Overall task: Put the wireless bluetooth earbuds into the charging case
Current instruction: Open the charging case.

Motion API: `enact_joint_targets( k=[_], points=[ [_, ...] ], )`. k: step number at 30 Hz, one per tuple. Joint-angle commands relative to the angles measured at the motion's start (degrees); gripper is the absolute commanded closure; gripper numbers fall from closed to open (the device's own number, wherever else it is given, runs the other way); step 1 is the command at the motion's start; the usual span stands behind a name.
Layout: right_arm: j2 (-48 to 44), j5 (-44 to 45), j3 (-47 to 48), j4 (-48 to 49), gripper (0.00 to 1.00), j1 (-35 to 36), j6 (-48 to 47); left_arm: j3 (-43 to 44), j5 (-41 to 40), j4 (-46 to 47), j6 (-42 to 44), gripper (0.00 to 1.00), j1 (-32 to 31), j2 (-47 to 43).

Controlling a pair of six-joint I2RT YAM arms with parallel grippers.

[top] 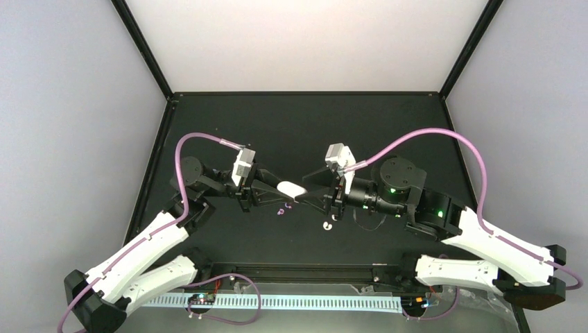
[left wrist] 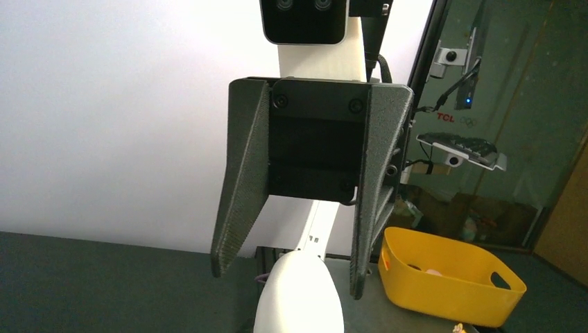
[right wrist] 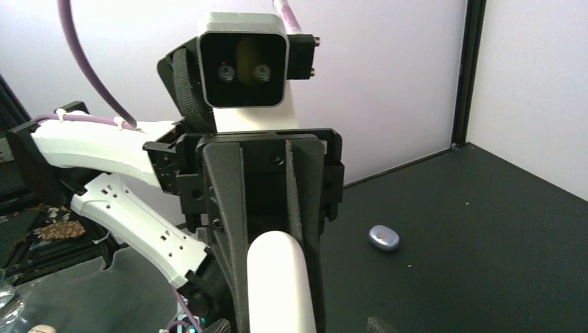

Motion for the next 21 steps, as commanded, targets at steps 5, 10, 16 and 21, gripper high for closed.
enact_joint_targets(
  k=[5, 10, 16, 21],
  points=[
    [1.2, 4.3, 1.3, -0.7, 0.50, -0.2, 0.4, 3.4, 1.5, -0.1, 1.5, 0.98, -0.8, 0.4],
    [0.8, 9.4, 1.5, -0.7, 0.51, -0.2, 1.6, 3.6, 2.3, -2.0, 3.7, 0.99, -1.3, 0.2],
    [0.5, 14.1, 1.6, -0.9, 0.51, -0.2, 3.0, 3.4, 2.3, -3.5, 5.1, 0.98, -1.7, -0.4],
    [-0.4, 14.9, 1.2, -0.4, 0.51, -0.2, 3.7, 3.4, 2.0, -5.1, 6.3, 0.99, -1.7, -0.7]
  ],
)
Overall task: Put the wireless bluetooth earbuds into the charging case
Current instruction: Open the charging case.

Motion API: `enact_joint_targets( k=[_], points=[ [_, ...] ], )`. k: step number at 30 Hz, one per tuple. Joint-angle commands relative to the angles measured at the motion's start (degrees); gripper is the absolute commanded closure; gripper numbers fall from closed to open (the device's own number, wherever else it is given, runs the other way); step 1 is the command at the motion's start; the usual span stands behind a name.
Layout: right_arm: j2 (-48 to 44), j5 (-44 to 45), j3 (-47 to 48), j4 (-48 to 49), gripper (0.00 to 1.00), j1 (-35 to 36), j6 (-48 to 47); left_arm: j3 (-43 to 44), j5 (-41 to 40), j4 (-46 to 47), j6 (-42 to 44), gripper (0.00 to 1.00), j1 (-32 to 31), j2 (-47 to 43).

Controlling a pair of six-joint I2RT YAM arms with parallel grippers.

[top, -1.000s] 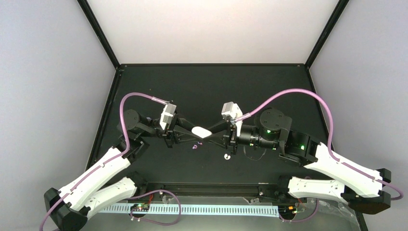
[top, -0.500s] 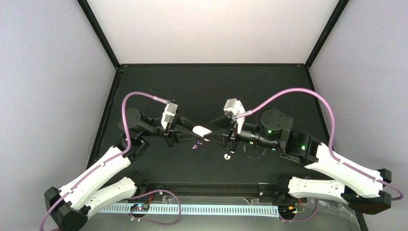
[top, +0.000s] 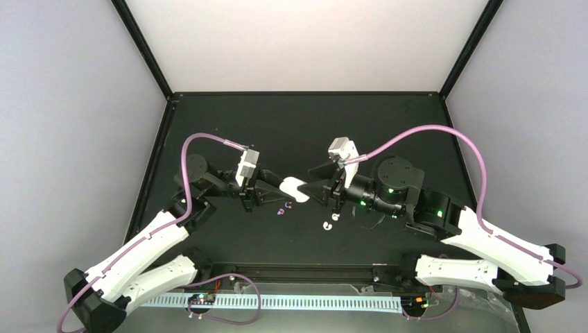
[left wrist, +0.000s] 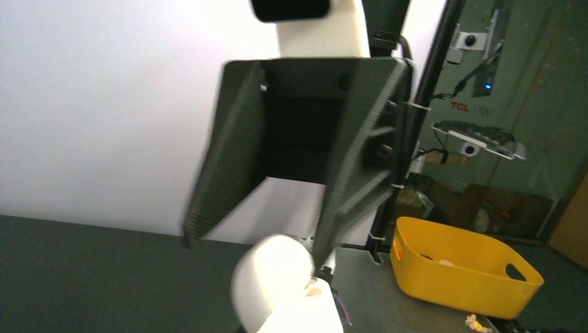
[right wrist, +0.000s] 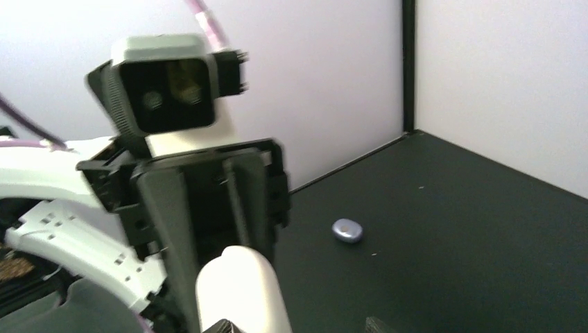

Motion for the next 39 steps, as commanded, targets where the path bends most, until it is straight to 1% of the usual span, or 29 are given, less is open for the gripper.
enact_joint_targets(
  k=[1, 7, 10, 13, 16, 18, 20, 24, 26, 28, 32, 34, 36, 39],
  points=[
    [-1.3, 7.1, 0.9, 1.1, 0.51, -0.6, 0.8, 2.5, 3.5, -0.7, 2.1, 0.98, -1.4, -1.2],
    [-2.1, 7.8, 0.8, 1.0, 0.51, -0.6, 1.0, 2.5, 3.1, -1.9, 3.0, 0.98, -1.5, -1.4],
    [-3.4, 6.9, 0.5, 1.6, 0.49, -0.6, 0.5, 2.4, 0.8, -3.7, 4.3, 0.99, -1.5, -2.1],
    [-5.2, 5.7, -0.1, 1.9, 0.39, -0.7, 0.1, 1.8, -2.5, -5.5, 5.6, 0.98, -1.4, -3.3],
    [-6.9, 6.8, -0.9, 0.8, 0.30, -0.6, 0.1, 0.9, -5.1, -6.1, 5.8, 0.98, -1.3, -3.9],
    [-8.1, 8.1, -1.8, -0.3, 0.27, -0.6, 0.3, 0.4, -6.2, -6.4, 5.7, 0.98, -1.4, -4.0],
    [-9.3, 7.9, -3.0, -0.8, 0.27, -0.6, 0.4, 0.0, -6.7, -6.3, 5.3, 0.98, -1.4, -4.0],
    [-7.6, 0.2, -3.1, -2.4, 0.22, -0.6, 0.0, -0.6, -6.5, -5.7, 4.4, 0.98, -1.3, -3.6],
    [-7.1, -0.7, -3.3, -2.6, 0.20, -0.6, 0.6, -0.6, -6.7, -5.5, 4.2, 0.98, -1.3, -3.6],
    [-8.4, 2.3, -4.7, -1.8, 0.19, -0.6, 1.5, -0.8, -7.3, -6.0, 4.3, 0.98, -1.4, -3.8],
    [-10.8, 14.8, -8.6, -4.3, 0.19, -0.8, 6.1, -2.9, -9.0, -6.9, 4.3, 0.98, -1.3, -5.4],
    [-10.9, 17.5, -11.7, -7.0, 0.19, -2.7, 10.0, -4.4, -9.2, -6.7, 3.8, 0.98, -1.3, -6.3],
    [-11.5, 15.5, -16.0, -8.1, 0.19, -6.6, 14.2, -6.1, -9.2, -6.2, 3.0, 0.98, -1.4, -7.1],
    [-13.0, 10.7, -24.3, -6.3, 0.19, -12.4, 18.8, -8.0, -9.4, -6.4, 2.9, 0.99, -1.3, -8.6]
  ],
)
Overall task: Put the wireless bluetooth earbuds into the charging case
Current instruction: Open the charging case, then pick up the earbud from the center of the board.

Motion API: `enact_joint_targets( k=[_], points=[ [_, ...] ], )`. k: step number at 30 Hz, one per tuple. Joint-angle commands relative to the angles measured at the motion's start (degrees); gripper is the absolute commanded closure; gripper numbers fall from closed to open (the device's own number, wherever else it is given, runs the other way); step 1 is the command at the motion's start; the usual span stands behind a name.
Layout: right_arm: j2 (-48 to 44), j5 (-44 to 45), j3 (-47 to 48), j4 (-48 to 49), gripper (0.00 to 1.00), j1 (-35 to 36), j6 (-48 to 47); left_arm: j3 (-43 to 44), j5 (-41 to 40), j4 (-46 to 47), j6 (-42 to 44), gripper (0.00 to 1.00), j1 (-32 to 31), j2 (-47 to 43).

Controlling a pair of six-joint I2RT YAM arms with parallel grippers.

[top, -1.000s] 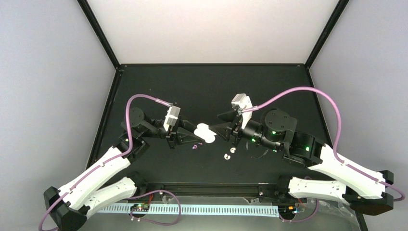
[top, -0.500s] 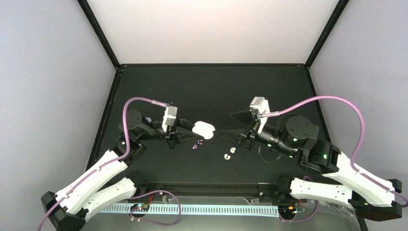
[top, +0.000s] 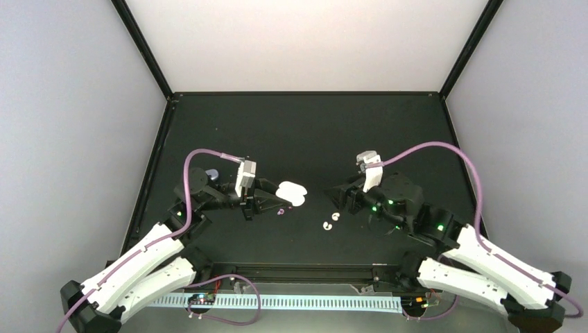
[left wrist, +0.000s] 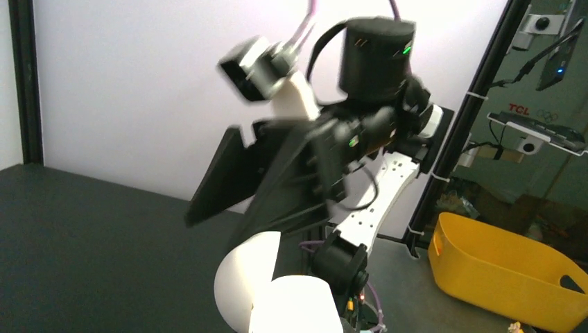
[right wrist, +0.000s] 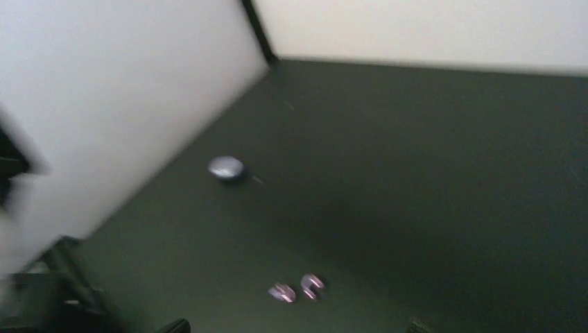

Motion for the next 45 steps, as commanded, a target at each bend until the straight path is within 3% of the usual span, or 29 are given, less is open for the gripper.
enact_joint_targets(
  k=[1, 12, 16, 24, 30, 36, 45],
  points=[
    [-1.4, -1.5, -11.2, -1.6, 0.19, -6.9, 9.9, -1.7, -1.3, -0.8, -0.5, 0.98, -0.3, -2.4],
    [1.1, -8.5, -27.5, 5.5, 0.30, -5.6, 13.0, 0.4, 0.9, -4.1, 4.1, 0.99, -0.1, -2.2],
    [2.8, -7.6, -26.8, 7.0, 0.32, -2.3, 10.4, -1.4, 0.8, -3.2, 4.0, 0.99, -0.1, -3.0],
    [15.4, -12.9, -22.7, 6.3, 0.39, 0.0, 3.3, -1.5, -0.1, -4.6, 5.8, 0.98, -0.1, -4.0],
    [21.5, -13.2, -22.4, 9.1, 0.46, 0.8, 3.9, -1.4, -0.4, -4.6, 6.1, 0.98, -0.1, -3.7],
    [24.3, -6.9, -21.3, 10.7, 0.53, 0.8, 5.7, -1.3, -0.7, -4.6, 6.4, 0.98, -0.1, -3.4],
    [26.4, -5.7, -21.6, 10.4, 0.54, 0.5, 8.1, -1.2, -1.5, -5.8, 7.2, 0.99, 0.0, -4.3]
  ],
)
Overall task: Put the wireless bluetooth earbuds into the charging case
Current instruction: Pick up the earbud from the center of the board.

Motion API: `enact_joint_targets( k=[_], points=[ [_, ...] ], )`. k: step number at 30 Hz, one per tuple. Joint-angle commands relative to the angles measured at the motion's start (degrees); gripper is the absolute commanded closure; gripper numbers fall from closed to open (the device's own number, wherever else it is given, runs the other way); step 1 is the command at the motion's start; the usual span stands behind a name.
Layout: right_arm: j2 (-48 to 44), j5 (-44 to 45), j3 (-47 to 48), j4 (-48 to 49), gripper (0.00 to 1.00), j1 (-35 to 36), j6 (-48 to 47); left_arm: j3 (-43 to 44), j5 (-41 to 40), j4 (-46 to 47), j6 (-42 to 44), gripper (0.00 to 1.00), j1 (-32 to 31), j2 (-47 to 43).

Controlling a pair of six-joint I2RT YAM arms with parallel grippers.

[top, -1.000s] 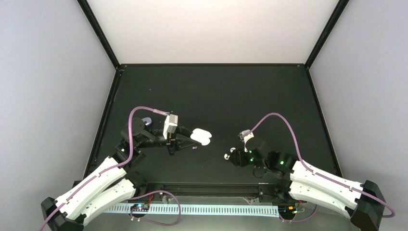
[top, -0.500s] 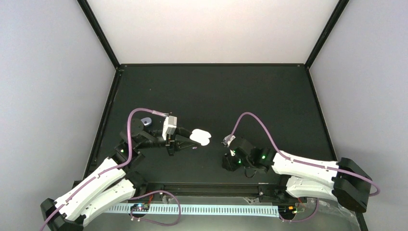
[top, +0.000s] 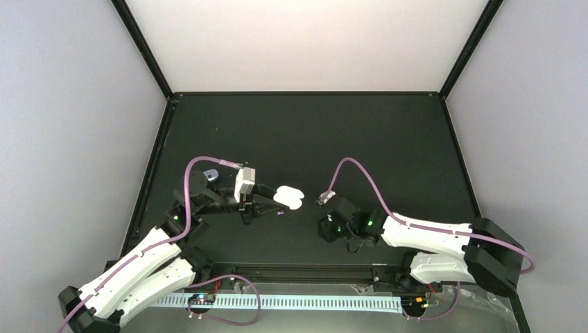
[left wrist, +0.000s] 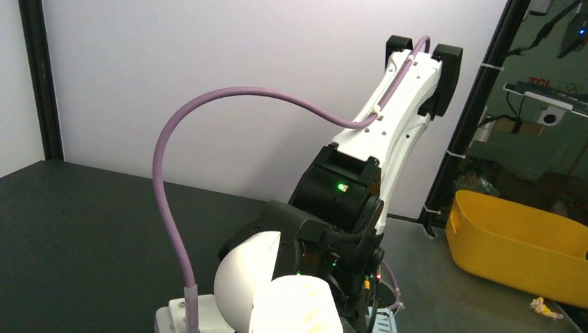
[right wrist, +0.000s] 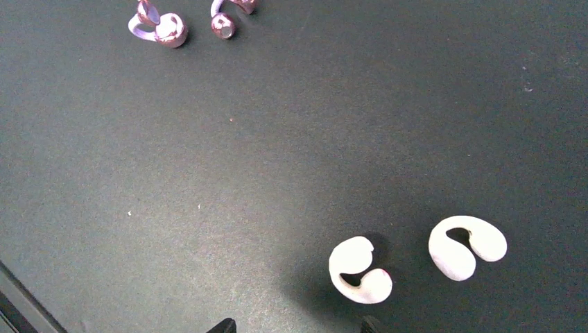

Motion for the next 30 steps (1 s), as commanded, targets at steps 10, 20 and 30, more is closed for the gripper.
enact_joint_targets(
  k=[10, 20, 30],
  points=[
    [-3.3, 3.7, -4.4, -2.2, 0.69, -0.2, 4.6, 0.8, -0.7, -0.8, 1.5, 0.98, 0.0, -1.1],
    [3.0, 5.2, -1.7, -1.2, 0.84, -0.3, 6.0, 0.8, -0.9, -1.2, 1.5, 0.98, -0.1, -0.8],
    [4.4, 4.0, 1.4, -1.9, 0.87, -0.2, 4.7, 0.9, -1.0, -1.6, 1.7, 0.98, 0.0, -1.1]
  ],
)
